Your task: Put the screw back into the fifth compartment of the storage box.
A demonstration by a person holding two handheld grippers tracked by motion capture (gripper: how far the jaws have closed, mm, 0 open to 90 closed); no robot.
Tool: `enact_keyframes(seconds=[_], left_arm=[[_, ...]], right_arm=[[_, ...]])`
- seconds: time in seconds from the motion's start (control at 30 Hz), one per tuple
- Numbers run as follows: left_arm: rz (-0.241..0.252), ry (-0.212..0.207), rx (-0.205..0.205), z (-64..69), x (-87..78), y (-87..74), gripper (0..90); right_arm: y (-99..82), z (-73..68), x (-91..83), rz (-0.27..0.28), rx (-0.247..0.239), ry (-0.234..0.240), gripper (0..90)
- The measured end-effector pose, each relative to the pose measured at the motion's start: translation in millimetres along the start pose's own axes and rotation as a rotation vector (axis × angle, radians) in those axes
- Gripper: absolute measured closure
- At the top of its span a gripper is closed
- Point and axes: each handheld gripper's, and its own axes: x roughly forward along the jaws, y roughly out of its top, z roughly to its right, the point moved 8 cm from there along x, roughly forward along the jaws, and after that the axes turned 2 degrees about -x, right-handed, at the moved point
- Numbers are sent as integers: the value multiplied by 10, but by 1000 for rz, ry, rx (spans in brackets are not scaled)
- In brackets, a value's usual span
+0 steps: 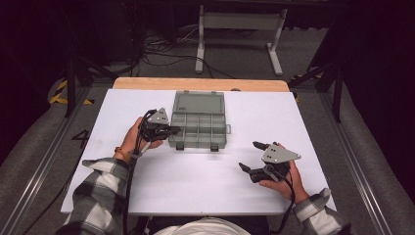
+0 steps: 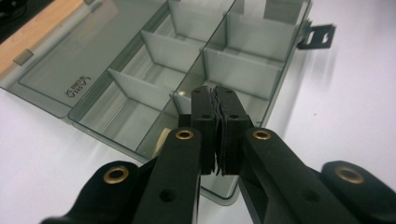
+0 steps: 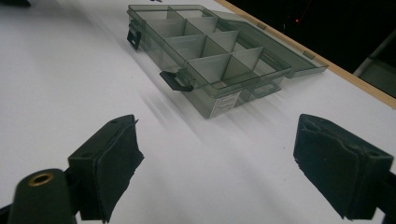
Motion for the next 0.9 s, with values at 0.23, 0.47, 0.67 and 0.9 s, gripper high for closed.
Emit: enact_keyframes(seconds=[0.23, 0.47, 0.67, 0.9], left_arm=[[-59, -11, -3, -30, 163, -78, 880], [-96, -8, -11, -57, 215, -154, 880], [-113, -2, -5, -61, 247, -167, 880], [-120, -4, -10, -75, 259, -196, 879]], right_arm=[[-1, 0, 3, 1, -1, -1, 144], [-11, 10, 9, -2, 2, 1, 144], [-10, 26, 1, 3, 9, -7, 145], [-12, 37, 14, -1, 14, -6, 145]])
